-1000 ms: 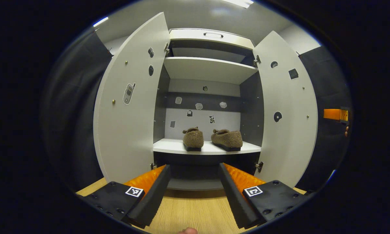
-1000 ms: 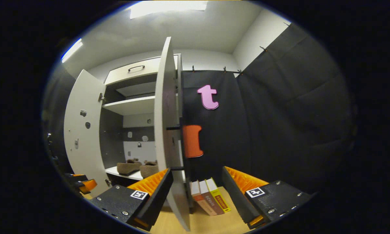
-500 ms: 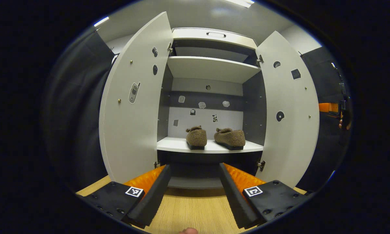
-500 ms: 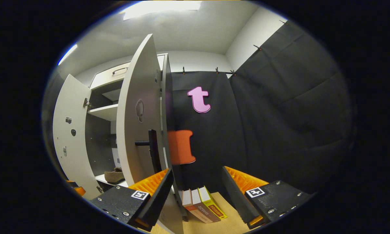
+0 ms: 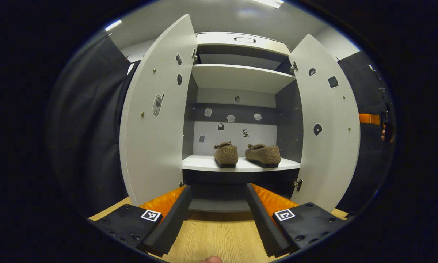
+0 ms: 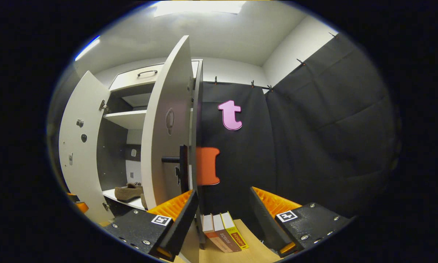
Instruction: Grab one shoe with the right hand and put it into the shoe cabinet, grab the other shoe with the left hand and put it into the shoe cabinet; then close the right door with the right hand and the left door with the left hand.
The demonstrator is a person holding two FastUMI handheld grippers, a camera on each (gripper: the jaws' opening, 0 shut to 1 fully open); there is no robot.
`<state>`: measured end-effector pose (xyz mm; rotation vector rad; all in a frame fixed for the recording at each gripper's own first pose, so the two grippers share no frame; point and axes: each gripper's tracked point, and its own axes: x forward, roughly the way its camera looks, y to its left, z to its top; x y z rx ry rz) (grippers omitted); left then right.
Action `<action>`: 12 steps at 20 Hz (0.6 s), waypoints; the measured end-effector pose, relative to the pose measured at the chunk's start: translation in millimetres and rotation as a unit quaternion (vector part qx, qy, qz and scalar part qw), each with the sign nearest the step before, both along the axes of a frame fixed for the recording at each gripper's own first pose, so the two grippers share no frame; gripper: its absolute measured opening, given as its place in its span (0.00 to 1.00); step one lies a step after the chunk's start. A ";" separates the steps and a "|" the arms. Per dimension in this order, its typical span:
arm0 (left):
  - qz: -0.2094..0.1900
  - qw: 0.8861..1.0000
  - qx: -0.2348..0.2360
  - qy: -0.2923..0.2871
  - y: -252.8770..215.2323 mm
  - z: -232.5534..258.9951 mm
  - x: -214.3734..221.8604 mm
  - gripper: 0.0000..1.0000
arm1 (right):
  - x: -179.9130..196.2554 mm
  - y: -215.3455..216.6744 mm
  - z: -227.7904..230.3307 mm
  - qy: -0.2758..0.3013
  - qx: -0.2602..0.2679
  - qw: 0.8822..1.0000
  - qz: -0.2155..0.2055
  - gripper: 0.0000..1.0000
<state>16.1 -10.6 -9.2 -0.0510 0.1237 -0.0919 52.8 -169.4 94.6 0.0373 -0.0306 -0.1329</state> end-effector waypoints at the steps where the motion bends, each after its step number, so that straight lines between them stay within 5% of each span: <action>1: 0.000 1.000 -0.001 0.000 1.2 -0.1 0.2 0.96 | -0.3 4.3 1.0 0.000 0.000 1.000 0.001 0.89; 12: 0.001 1.000 -0.010 -0.005 12.2 3.7 -2.6 0.97 | 15.9 107.4 0.8 0.005 0.015 0.993 0.117 0.88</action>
